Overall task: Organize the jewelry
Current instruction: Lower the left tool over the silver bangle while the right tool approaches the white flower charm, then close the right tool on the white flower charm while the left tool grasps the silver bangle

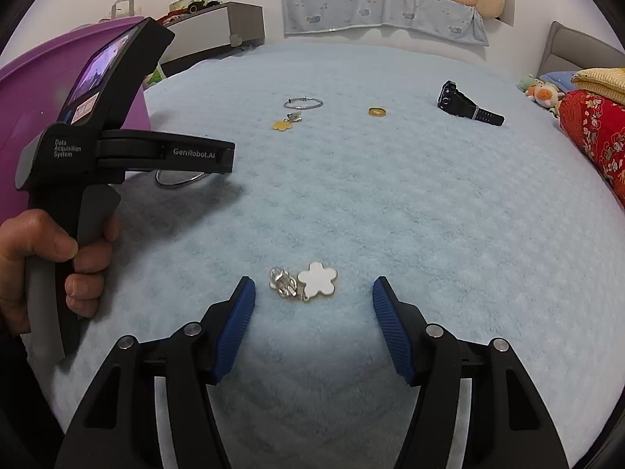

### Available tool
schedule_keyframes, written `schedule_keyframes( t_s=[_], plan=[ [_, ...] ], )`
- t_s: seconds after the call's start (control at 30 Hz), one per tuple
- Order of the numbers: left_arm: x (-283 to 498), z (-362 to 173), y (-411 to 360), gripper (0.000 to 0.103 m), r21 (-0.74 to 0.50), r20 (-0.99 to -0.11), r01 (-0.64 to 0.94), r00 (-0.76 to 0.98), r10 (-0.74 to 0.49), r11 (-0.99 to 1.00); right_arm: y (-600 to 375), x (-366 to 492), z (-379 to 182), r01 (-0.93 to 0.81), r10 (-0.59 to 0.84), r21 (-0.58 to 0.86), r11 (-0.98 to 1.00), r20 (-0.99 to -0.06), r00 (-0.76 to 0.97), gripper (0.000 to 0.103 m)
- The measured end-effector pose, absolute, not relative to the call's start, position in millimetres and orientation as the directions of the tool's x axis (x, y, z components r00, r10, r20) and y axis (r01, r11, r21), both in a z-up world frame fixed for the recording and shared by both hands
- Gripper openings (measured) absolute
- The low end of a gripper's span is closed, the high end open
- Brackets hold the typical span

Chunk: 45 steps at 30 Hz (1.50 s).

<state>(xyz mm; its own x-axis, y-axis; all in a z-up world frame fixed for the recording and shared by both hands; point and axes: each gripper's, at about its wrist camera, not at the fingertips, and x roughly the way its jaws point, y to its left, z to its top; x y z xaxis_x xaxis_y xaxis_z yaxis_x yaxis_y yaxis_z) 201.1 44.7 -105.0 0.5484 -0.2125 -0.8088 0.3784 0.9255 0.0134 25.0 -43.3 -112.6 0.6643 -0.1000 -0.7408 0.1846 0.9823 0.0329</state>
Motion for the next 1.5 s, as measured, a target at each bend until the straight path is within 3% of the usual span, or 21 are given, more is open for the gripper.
schedule_keyframes(
  t_s=[0.37,0.47,0.6,0.73,0.9,1.5],
  plan=[
    [208.5,-107.8,38.4,0.093,0.013,-0.812,0.404,0.537,-0.226,0.915,-36.8,30.5,-115.4,0.165,-0.132,-0.028,0.986,-0.738,0.662,0.057],
    [207.7,-106.9,40.2,0.087,-0.003,-0.810,0.414,0.532,-0.245,0.910,-34.1,29.9,-114.5,0.148,-0.121,-0.030,0.989,-0.739,0.663,0.050],
    [202.7,-104.2,37.6,0.071,0.011,-0.802,0.420,0.546,-0.243,0.907,-30.8,29.8,-113.7,0.115,-0.097,-0.026,0.993,-0.742,0.664,0.040],
    [199.0,-102.5,34.2,0.071,0.038,-0.798,0.417,0.560,-0.223,0.908,-32.5,29.7,-113.0,0.105,-0.077,-0.010,0.994,-0.746,0.661,0.037],
    [194.5,-100.0,34.6,0.071,0.048,-0.795,0.411,0.567,-0.215,0.910,-30.1,29.2,-110.0,0.066,-0.040,0.005,0.998,-0.746,0.665,0.021],
    [184.9,-93.9,40.0,0.071,0.044,-0.798,0.393,0.567,-0.204,0.919,-37.6,27.0,-103.6,0.046,0.023,0.071,0.996,-0.746,0.665,0.018]
  ],
)
